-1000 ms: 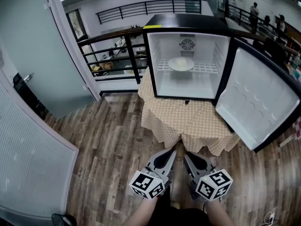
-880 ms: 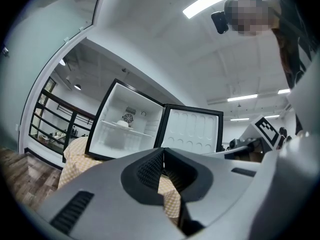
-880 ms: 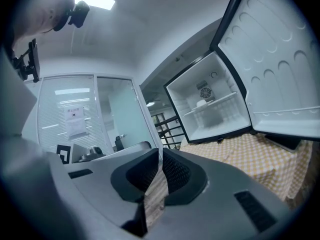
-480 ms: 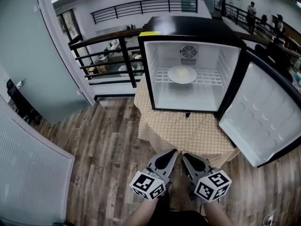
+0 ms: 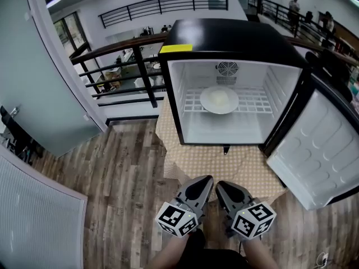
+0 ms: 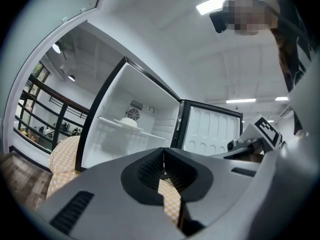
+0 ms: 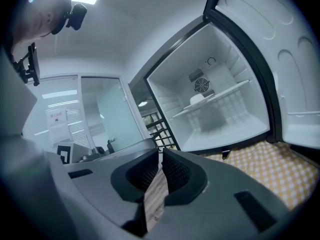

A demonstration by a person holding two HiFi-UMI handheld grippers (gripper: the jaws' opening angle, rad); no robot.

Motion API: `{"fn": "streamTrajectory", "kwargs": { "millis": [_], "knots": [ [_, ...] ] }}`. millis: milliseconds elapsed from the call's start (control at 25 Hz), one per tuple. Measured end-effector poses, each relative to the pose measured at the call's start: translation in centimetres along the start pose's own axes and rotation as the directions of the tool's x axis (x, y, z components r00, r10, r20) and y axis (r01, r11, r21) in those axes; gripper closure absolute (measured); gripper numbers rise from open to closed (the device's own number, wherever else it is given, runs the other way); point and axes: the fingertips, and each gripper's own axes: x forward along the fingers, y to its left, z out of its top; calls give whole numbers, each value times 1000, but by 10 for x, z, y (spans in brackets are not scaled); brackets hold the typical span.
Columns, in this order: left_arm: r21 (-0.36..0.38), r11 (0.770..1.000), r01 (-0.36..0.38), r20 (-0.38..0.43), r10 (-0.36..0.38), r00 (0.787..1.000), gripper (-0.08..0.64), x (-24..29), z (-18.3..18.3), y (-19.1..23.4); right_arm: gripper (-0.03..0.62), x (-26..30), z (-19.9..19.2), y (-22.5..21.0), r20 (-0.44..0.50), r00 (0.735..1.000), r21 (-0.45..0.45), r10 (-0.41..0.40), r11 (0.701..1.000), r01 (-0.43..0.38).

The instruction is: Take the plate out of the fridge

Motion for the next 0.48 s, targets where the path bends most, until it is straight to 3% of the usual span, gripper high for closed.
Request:
{"fn": "streamTrajectory", "kwargs": {
  "millis": [480],
  "knots": [
    [-14, 996, 87, -22, -87, 996, 551, 39, 9, 50, 548, 60, 17, -30, 29, 997, 62, -68, 996, 66]
  ]
}}
